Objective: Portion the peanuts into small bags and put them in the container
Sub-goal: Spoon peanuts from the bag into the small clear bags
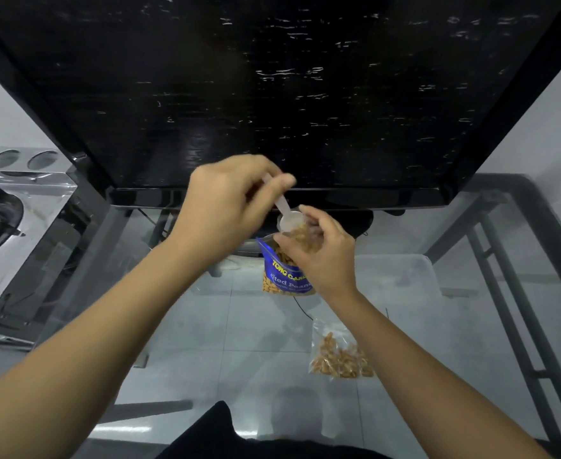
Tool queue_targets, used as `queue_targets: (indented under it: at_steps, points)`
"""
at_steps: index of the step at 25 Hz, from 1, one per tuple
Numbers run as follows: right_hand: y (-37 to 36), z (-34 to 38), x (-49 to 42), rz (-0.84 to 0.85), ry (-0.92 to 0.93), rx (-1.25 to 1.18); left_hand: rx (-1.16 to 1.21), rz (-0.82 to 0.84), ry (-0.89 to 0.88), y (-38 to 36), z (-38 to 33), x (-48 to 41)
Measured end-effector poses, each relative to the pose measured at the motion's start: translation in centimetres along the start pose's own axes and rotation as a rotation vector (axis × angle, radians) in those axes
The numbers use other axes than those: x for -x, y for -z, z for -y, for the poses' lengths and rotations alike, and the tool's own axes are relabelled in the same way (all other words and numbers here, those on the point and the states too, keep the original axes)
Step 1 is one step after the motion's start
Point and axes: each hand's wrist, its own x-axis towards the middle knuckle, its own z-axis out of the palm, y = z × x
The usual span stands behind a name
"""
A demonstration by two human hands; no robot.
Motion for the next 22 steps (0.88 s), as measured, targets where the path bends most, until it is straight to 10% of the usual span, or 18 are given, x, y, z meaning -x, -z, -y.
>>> queue_targets:
  at_steps: [4, 10, 16, 22]
  points:
    - [0.6, 1.8, 1.2, -0.049, 0.038, -0.103, -0.093, -0.128, -0.216, 3.0, -3.0, 1.4]
    - [2.6, 1.2, 3.5, 0.085, -0.138, -0.112, 0.471, -0.296, 0.613, 4.1, 1.5, 4.8]
    - [1.6, -5.6, 10.3, 0.217, -0.408, 0.070, 0.394, -0.104, 1.025, -2.5, 3.7, 20.5]
    - [-1.5, -9.8, 10.3, 0.312, -0.548, 0.238, -0.033, 0.152, 0.502, -8.3, 5.7, 26.4]
